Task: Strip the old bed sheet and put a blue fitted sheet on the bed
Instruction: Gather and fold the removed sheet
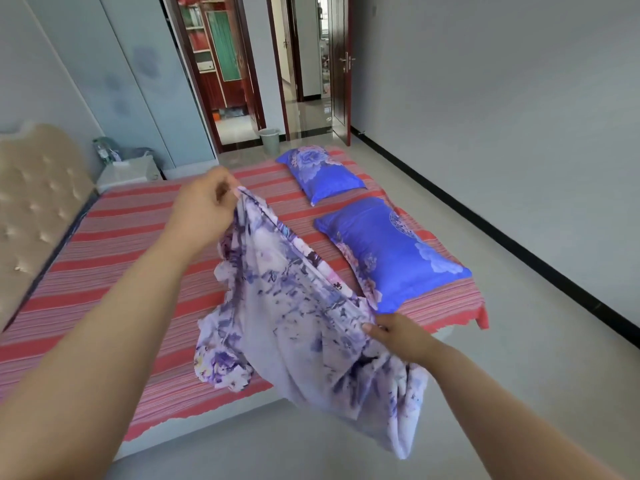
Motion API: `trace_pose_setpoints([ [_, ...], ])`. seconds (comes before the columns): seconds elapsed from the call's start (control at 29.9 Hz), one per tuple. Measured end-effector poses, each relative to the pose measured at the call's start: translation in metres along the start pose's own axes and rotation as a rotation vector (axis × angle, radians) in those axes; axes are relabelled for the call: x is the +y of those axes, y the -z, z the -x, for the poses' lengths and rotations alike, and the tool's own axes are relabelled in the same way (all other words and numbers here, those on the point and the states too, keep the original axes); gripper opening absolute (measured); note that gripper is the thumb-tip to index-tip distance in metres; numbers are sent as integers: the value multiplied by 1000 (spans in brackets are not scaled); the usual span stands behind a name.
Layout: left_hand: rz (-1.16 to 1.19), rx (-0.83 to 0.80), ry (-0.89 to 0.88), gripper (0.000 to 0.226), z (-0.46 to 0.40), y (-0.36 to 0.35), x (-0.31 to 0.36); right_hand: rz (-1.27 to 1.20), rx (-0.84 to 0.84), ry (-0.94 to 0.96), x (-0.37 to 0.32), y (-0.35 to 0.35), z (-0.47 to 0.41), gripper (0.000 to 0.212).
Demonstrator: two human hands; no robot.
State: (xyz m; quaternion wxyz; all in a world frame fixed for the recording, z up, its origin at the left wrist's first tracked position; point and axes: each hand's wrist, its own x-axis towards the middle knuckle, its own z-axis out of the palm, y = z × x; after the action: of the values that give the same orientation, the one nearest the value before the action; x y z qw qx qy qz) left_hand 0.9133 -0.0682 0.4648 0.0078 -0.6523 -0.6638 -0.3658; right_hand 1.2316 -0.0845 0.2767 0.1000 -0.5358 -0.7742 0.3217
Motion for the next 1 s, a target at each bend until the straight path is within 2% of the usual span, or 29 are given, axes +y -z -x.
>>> trace_pose_setpoints([
  [0.13, 414, 273, -130, 27, -10, -6, 37, -128, -82, 2, -23, 32, 9, 49],
  [0.2, 435, 254, -80, 24, -20, -11, 27, -187, -78, -47, -19, 77, 25, 52],
  [0.23, 393, 165, -30, 20, -24, -14, 18, -292, -38, -53, -17, 103, 39, 55],
  [0.3, 282, -170, 26, 20, -22, -24, -3, -596, 107, 1, -17, 152, 73, 55],
  [0.37, 204, -506, 39, 24, -7, -40, -8, -822, 155, 129, -23, 186, 103, 38],
  [0.43, 204, -626, 25, 30, 3, -54, -1, -866, 128, 201, -26, 196, 120, 41],
  [0.47, 295, -626, 44, 34, 3, -55, 4, -870, 110, 164, -23, 198, 121, 54],
  [0.5, 449, -612, 125, 43, 1, -51, 9, -839, 59, 96, -20, 197, 118, 61],
  [0.53, 678, -589, 269, 53, -3, -46, 13, -718, 9, 21, -12, 193, 110, 58],
  [0.57, 884, -552, 384, 55, -8, -42, 17, -525, -33, -78, -4, 186, 99, 54],
  [0.6, 938, -498, 420, 49, -12, -40, 20, -286, -50, -206, 6, 179, 85, 48],
  [0.67, 649, -573, 268, 26, -18, -36, 29, 21, -70, -321, 26, 154, 60, 45],
  [0.7, 452, -631, 134, 29, -19, -37, 30, 38, -81, -312, 33, 140, 51, 49],
  [0.73, 325, -672, 54, 40, -21, -38, 26, -2, -99, -276, 36, 129, 47, 57],
  [0.77, 252, -698, 36, 49, -22, -37, 21, -142, -105, -231, 40, 124, 46, 62],
  [0.84, 292, -705, 84, 66, -18, -38, 7, -560, -139, -186, 38, 120, 53, 48],
  [0.87, 350, -704, 170, 68, -15, -41, -3, -782, -199, -171, 36, 122, 59, 49],
  [0.94, 589, -665, 452, 42, -6, -48, -16, -1041, -302, -145, 31, 127, 68, 69],
  [0.97, 745, -645, 561, 27, -2, -51, -20, -1066, -317, -151, 33, 129, 65, 77],
  [1.0, 853, -642, 626, 23, 0, -53, -24, -997, -298, -183, 29, 133, 63, 80],
])
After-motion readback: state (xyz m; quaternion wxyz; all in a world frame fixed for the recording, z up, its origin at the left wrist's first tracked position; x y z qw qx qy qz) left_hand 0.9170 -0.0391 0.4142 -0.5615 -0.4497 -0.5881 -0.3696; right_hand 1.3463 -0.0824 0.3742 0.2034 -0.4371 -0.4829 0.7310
